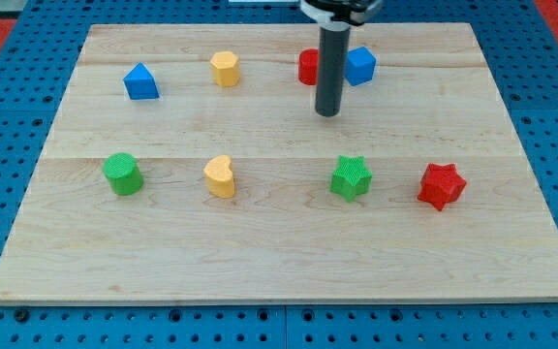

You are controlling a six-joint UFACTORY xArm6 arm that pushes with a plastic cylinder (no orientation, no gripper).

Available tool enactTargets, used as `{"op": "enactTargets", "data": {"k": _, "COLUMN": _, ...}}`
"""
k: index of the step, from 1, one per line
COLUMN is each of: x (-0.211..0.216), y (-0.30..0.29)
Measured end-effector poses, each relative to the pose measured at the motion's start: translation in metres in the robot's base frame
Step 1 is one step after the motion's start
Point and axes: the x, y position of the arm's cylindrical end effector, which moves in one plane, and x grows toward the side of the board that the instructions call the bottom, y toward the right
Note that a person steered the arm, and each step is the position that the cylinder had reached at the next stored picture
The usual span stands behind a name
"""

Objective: Push green star below red circle

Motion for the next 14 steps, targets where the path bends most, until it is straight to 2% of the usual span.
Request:
{"op": "enactTargets", "data": {"k": 1, "x": 0.036, "y": 0.046}}
{"op": "enactTargets", "data": {"k": 2, "x": 0.098, "y": 0.077}}
{"op": "enactTargets", "data": {"k": 3, "x": 0.155, "y": 0.073}}
{"op": "enactTargets", "data": {"k": 4, "x": 0.146, "y": 0.022}}
{"op": "enactTargets", "data": {"k": 6, "x": 0.068, "y": -0.05}}
{"op": "enactTargets", "data": {"k": 7, "x": 0.052, "y": -0.052}}
{"op": "enactTargets", "data": {"k": 8, "x": 0.065, "y": -0.047}}
{"op": "enactTargets", "data": {"k": 9, "x": 0.087, "y": -0.013}}
{"op": "enactTargets", "data": {"k": 11, "x": 0.039, "y": -0.041}}
{"op": "enactTargets", "data": {"k": 13, "x": 0.01, "y": -0.044}}
{"op": "enactTargets", "data": {"k": 14, "x": 0.022, "y": -0.002}}
